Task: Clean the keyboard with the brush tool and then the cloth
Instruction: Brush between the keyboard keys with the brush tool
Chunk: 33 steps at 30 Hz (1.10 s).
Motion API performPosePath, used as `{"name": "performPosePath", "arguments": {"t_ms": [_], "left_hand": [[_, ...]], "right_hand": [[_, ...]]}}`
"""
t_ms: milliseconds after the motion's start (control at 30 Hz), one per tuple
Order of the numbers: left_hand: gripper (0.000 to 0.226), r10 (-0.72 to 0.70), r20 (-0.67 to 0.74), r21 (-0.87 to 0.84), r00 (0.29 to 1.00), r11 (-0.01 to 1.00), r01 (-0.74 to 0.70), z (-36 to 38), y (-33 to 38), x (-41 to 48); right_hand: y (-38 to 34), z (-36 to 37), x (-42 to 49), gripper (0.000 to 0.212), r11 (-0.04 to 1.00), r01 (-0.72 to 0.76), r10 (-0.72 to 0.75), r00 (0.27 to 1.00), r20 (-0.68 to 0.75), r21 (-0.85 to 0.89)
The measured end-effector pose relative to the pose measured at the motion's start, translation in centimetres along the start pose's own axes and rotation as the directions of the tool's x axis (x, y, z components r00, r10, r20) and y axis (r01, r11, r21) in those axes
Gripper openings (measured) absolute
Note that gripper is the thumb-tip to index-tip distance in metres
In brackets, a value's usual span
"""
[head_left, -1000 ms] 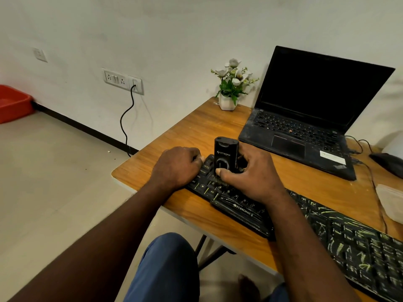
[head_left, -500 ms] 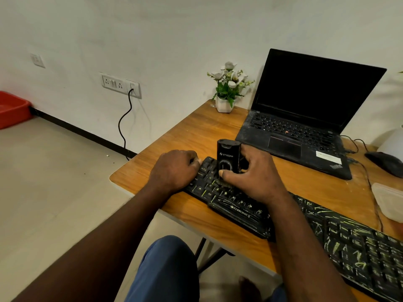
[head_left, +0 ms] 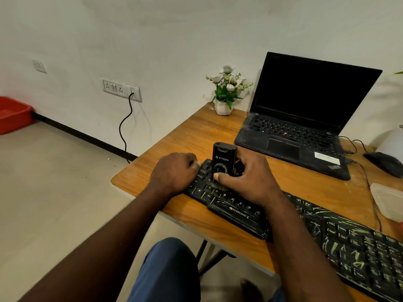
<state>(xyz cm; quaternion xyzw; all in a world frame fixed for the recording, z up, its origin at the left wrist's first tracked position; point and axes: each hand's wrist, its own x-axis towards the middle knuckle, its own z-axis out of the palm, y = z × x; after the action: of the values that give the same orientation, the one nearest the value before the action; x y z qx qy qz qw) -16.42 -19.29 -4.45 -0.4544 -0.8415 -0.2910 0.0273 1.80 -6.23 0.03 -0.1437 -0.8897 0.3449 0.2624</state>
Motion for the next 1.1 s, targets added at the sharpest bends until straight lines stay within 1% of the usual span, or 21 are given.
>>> {"name": "performPosePath", "arguments": {"t_ms": [67,100,200,233,267,333,367,467,500,600,633,733,800,867,900,1000,1033,1100], "left_hand": [[0.032,-0.001,0.003,-0.003,1.000,1.000,0.001,0.03,-0.03,-0.02],[0.032,-0.001,0.004,-0.003,1.000,1.000,0.001,0.05,-0.06,0.00],[0.032,-0.001,0.002,-0.002,1.000,1.000,0.001,0.01,-0.01,-0.01],[0.031,-0.002,-0.001,0.000,1.000,1.000,0.002,0.02,0.00,-0.01],[0.031,-0.004,-0.003,0.000,1.000,1.000,0.004,0.01,0.00,-0.01],[0.031,-0.009,0.000,-0.001,1.000,1.000,0.009,0.04,-0.07,-0.02],[0.030,-0.009,0.000,0.001,1.000,1.000,0.009,0.07,-0.09,-0.01],[0.030,-0.009,-0.004,0.005,1.000,1.000,0.009,0.08,-0.05,0.06],[0.030,-0.011,-0.005,0.003,1.000,1.000,0.011,0.07,-0.02,0.05],[0.030,-0.009,-0.005,0.007,1.000,1.000,0.009,0.05,0.01,0.04],[0.029,-0.006,-0.008,0.009,1.000,1.000,0.006,0.07,-0.03,0.05],[0.030,-0.004,-0.014,0.003,1.000,1.000,0.004,0.12,-0.11,0.08],[0.030,-0.002,-0.015,0.000,1.000,1.000,0.002,0.16,-0.15,0.13],[0.029,0.002,-0.010,-0.001,1.000,1.000,-0.002,0.17,-0.24,0.18],[0.028,0.002,-0.008,0.000,1.000,1.000,-0.002,0.15,-0.26,0.19],[0.028,-0.002,-0.009,0.002,1.000,1.000,0.002,0.08,-0.26,0.19],[0.028,-0.003,-0.009,0.001,1.000,1.000,0.003,0.09,-0.26,0.18],[0.028,-0.006,-0.010,0.004,1.000,1.000,0.006,0.06,-0.20,0.13]], "right_hand": [[-0.25,-0.11,-0.30,0.050,0.999,0.014,-0.019,0.996,0.090,0.053],[-0.32,-0.12,-0.45,0.051,0.998,0.021,-0.026,0.995,0.100,0.051],[-0.04,-0.25,-0.20,0.050,0.998,-0.004,0.002,1.000,-0.028,-0.056],[0.08,-0.31,-0.14,0.051,0.999,-0.007,0.005,0.999,-0.035,-0.054],[0.03,-0.33,-0.12,0.052,1.000,-0.003,0.002,1.000,-0.011,-0.024],[-0.34,-0.24,-0.39,0.053,0.999,0.013,-0.017,0.996,0.086,0.046],[-0.39,-0.14,-0.48,0.054,0.999,0.022,-0.026,0.995,0.095,0.047],[-0.13,0.02,-0.18,0.051,0.999,0.003,-0.003,1.000,-0.019,-0.034],[0.02,0.01,-0.13,0.051,0.999,-0.002,0.000,1.000,-0.028,-0.042],[-0.11,-0.02,-0.24,0.051,1.000,0.003,-0.004,0.999,0.039,0.014],[-0.10,0.03,-0.31,0.051,1.000,0.006,-0.006,0.999,0.035,0.013],[0.11,0.18,-0.13,0.050,0.998,-0.044,0.041,0.996,-0.081,-0.033],[0.13,0.11,-0.09,0.050,0.999,-0.045,0.045,0.997,-0.055,0.002],[-0.13,0.00,-0.17,0.052,0.999,-0.008,0.007,1.000,0.021,0.031],[-0.18,0.01,-0.22,0.052,1.000,0.007,-0.007,1.000,0.027,0.022],[-0.04,0.13,0.03,0.050,0.998,-0.025,0.019,0.995,-0.096,-0.055],[0.03,0.15,0.04,0.051,0.997,-0.028,0.021,0.994,-0.107,-0.066],[-0.14,0.10,-0.01,0.051,1.000,-0.020,0.019,0.998,-0.054,-0.012]]}}
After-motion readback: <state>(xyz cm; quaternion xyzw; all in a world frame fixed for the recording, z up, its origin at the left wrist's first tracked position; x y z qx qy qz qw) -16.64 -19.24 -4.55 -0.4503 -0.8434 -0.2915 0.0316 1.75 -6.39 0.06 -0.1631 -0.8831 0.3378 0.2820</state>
